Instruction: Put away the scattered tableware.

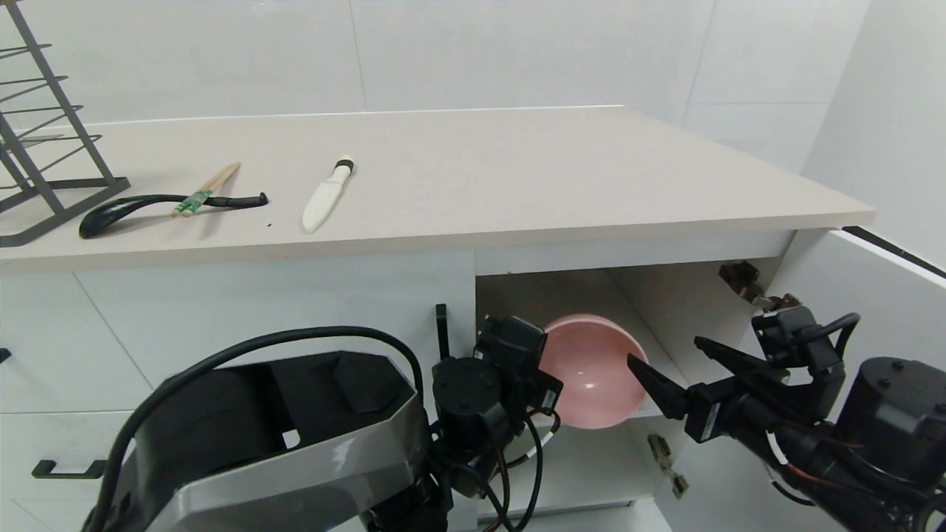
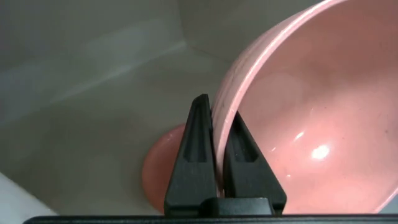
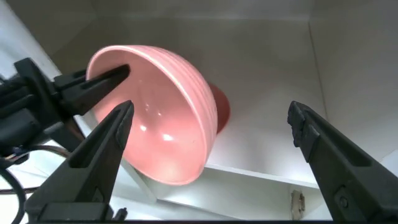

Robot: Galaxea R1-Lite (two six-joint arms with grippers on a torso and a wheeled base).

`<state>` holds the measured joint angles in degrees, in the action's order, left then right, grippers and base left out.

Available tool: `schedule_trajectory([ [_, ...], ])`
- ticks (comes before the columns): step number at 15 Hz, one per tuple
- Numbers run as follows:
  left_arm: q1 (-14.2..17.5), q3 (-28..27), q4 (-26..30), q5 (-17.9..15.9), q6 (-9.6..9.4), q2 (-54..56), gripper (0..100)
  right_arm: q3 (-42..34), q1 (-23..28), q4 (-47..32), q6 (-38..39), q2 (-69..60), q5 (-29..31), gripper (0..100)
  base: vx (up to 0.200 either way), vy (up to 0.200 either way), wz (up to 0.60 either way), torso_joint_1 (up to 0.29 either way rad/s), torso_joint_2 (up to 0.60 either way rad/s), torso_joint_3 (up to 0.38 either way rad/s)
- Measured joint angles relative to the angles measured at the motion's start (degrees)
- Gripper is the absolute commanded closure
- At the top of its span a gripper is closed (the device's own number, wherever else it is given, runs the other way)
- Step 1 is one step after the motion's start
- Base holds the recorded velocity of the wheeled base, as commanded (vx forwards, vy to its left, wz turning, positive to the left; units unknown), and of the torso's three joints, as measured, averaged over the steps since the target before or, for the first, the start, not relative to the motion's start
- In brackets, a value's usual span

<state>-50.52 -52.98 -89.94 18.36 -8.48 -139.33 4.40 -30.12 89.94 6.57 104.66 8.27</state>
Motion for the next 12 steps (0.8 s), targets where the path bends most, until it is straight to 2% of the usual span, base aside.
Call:
schedule_trajectory([
  [1,-0.02,-0.13,-0.02,-0.05,1.79,-0.15,100,0.11,0.09,0.00,0.07,0.79,0.00,0,0.000,0.000,0.00,0.000,0.00,0.000],
  [2,-0.04,-0.16,0.00,-0.09,2.19,-0.23,100,0.17,0.20,-0.02,0.24,1.82,0.02,0,0.000,0.000,0.00,0.000,0.00,0.000],
  [5,-0.83,0.41,0.00,-0.13,2.26,-0.28,100,0.23,0.41,0.00,0.60,4.61,0.07,0,0.000,0.000,0.00,0.000,0.00,0.000],
  [8,-3.30,2.27,-0.02,-0.20,2.00,1.04,100,0.09,1.11,-0.02,0.65,6.01,0.02,0,0.000,0.000,0.00,0.000,0.00,0.000],
  [12,-3.95,2.66,0.02,-0.13,1.73,2.52,100,-0.49,1.57,0.00,0.65,6.62,0.00,0,0.000,0.000,0.00,0.000,0.00,0.000],
])
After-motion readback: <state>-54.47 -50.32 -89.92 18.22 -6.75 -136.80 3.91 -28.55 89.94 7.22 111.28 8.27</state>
